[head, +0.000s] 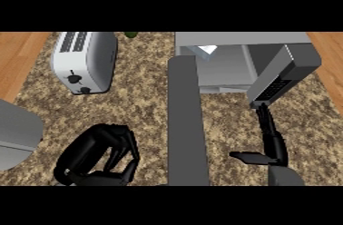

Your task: Pick up the milk, place it into the microwave and close the microwave

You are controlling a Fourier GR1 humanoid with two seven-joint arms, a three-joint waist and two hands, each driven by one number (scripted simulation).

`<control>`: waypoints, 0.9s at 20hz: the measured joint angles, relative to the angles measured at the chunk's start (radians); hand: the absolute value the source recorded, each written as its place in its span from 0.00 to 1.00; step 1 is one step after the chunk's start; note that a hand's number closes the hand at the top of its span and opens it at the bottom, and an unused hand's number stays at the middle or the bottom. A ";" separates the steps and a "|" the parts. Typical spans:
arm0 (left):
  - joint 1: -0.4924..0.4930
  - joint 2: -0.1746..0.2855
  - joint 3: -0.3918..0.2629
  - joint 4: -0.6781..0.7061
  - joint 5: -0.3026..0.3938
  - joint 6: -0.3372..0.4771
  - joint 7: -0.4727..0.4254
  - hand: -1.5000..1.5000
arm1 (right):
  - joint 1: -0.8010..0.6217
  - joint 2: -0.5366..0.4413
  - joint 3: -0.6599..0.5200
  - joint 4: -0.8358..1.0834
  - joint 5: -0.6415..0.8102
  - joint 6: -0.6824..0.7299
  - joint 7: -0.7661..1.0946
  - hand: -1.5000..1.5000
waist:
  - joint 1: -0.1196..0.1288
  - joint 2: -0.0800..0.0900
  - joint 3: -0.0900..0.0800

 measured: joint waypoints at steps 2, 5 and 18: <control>-0.037 0.000 -0.040 0.051 -0.044 0.019 -0.032 1.00 | 0.066 -0.012 0.010 -0.078 -0.013 0.028 0.009 0.00 | 0.002 0.001 0.000; -0.106 0.000 -0.118 0.163 -0.090 0.077 -0.072 1.00 | 0.153 -0.013 0.030 -0.196 -0.029 0.058 0.037 0.00 | 0.000 0.003 0.000; -0.311 0.003 -0.427 0.716 -0.175 0.450 -0.374 1.00 | 0.470 -0.074 0.096 -0.680 -0.095 0.200 0.107 0.00 | -0.018 0.010 -0.001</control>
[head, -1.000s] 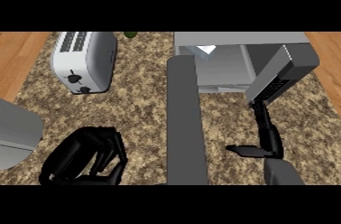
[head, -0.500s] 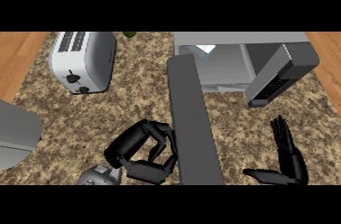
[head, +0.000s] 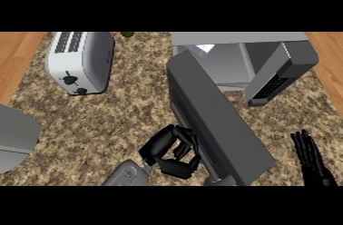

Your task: Pick up the milk, place it into the microwave and close the microwave

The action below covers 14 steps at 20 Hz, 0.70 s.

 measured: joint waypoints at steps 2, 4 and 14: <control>-0.027 0.001 -0.045 0.068 0.036 0.074 -0.063 1.00 | 0.025 -0.009 0.005 -0.070 -0.033 0.029 0.032 0.00 | -0.007 0.002 0.000; -0.060 0.001 -0.092 0.123 0.089 0.144 -0.110 1.00 | 0.044 -0.013 0.013 -0.132 -0.060 0.052 0.057 0.00 | -0.015 0.004 -0.001; -0.220 0.003 -0.293 0.283 0.368 0.317 -0.156 1.00 | 0.087 -0.057 0.031 -0.362 -0.169 0.137 0.182 0.00 | -0.065 0.016 -0.002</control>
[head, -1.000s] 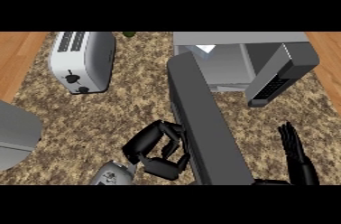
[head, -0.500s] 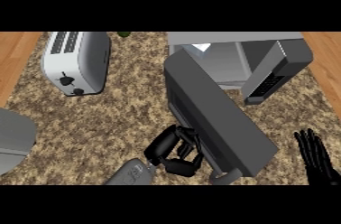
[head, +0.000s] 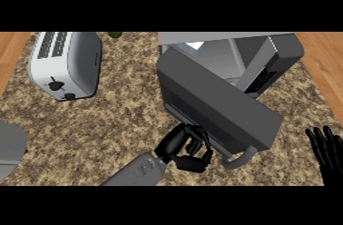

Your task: Pick up the milk, place it into the microwave and close the microwave

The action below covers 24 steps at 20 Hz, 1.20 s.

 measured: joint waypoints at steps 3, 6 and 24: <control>-0.026 0.000 -0.034 -0.001 0.072 0.031 -0.017 1.00 | 0.002 -0.007 0.015 -0.052 -0.020 0.020 0.031 0.00 | -0.018 0.005 -0.001; -0.046 0.001 -0.054 -0.018 0.139 0.073 -0.023 1.00 | 0.002 -0.019 0.036 -0.091 -0.038 0.047 0.062 0.00 | -0.042 0.010 -0.002; -0.231 -0.007 -0.028 0.004 0.448 0.384 -0.016 0.00 | -0.089 -0.155 -0.057 -0.236 -0.089 0.060 0.179 1.00 | -0.136 0.032 -0.002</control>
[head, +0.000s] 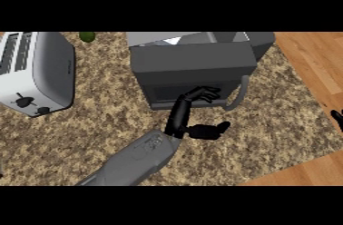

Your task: Pick up the milk, place it into the microwave and close the microwave

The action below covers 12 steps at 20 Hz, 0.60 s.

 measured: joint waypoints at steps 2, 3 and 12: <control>-0.017 0.000 0.007 0.014 0.024 0.018 0.008 0.00 | -0.026 -0.043 -0.044 -0.023 0.045 -0.023 -0.004 1.00 | -0.013 0.002 -0.001; -0.027 0.000 0.015 0.018 0.040 0.028 0.010 0.00 | -0.039 -0.060 -0.061 -0.030 0.064 -0.032 -0.006 1.00 | -0.016 0.003 -0.002; -0.054 0.000 0.038 0.007 0.154 0.081 -0.036 0.00 | -0.128 -0.137 -0.124 -0.051 0.150 -0.082 -0.007 1.00 | -0.031 0.022 0.000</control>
